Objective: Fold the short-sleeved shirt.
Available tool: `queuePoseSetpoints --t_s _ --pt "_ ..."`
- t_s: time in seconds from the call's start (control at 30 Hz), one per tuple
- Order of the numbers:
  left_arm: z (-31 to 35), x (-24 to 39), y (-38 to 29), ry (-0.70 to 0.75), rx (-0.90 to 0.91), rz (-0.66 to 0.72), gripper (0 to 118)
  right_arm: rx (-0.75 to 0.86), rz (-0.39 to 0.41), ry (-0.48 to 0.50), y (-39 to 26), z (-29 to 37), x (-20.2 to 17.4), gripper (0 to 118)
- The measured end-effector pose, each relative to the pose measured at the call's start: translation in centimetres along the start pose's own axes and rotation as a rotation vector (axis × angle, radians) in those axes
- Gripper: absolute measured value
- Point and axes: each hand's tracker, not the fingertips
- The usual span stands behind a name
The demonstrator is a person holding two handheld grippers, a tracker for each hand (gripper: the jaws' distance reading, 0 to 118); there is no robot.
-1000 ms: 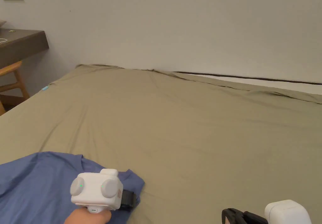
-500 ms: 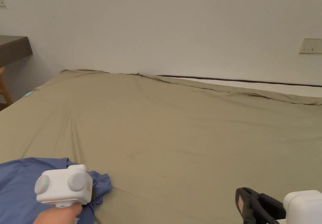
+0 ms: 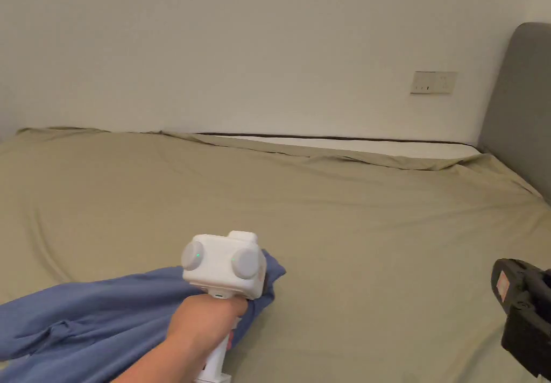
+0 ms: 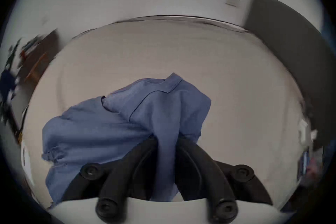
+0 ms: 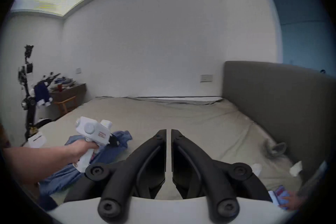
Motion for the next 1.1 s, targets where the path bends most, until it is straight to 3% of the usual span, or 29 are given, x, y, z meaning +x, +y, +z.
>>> queuePoseSetpoints --t_s 0.13,0.27,0.47,0.53,0.6,0.63,0.67,0.7,0.73,0.83,0.9,0.97,1.0,1.1 --pt "-1.6 18.6 -1.2 -0.195 -0.07 -0.279 11 0.032 0.029 -0.206 1.7 4.7 6.1 7" --pt "-0.1 32.5 -6.8 -0.413 -0.136 -0.492 11 0.05 0.05 -0.325 2.4 9.2 10.0 7" --pt "1.7 40.8 -15.7 -0.441 -0.196 -0.714 11 0.037 0.034 -0.337 1.0 12.0 11.8 7" --pt "1.5 40.5 -17.1 -0.377 -0.181 -0.737 11 0.029 0.032 -0.328 0.5 11.9 11.9 7" --pt "1.1 39.6 -17.0 -0.417 -0.16 -0.675 12 0.015 0.026 -0.312 0.2 11.6 11.9 7" --pt "0.7 38.7 -16.4 -0.452 -0.176 -0.614 21 0.013 0.016 -0.296 0.1 11.6 11.9 7" --pt "0.3 38.0 -16.0 -0.501 -0.212 -0.528 55 0.013 0.008 -0.284 0.1 11.6 11.8 7" --pt "-0.1 37.3 -15.5 -0.552 -0.281 -0.441 104 0.013 0.004 -0.277 0.0 11.5 11.8 7" --pt "0.1 36.4 -14.9 -0.587 -0.371 -0.36 115 0.013 0.005 -0.269 0.0 11.5 11.7 7" --pt "3.4 31.9 -12.1 -0.679 -0.456 -0.186 115 0.029 0.008 -0.235 0.1 11.2 11.0 7" --pt "7.6 27.1 -10.2 -0.734 -0.399 -0.112 115 0.048 -0.007 -0.181 0.4 10.8 10.3 7" --pt "13.3 19.8 -9.2 -0.77 -0.197 -0.043 115 0.08 -0.011 -0.115 0.7 10.4 9.0 7" --pt "16.0 16.5 -9.4 -0.747 -0.107 -0.021 115 0.088 -0.009 -0.093 0.8 10.2 8.3 7" --pt "23.8 6.7 -12.4 -0.451 0.204 -0.003 115 0.093 -0.013 -0.027 0.5 9.1 5.9 7"
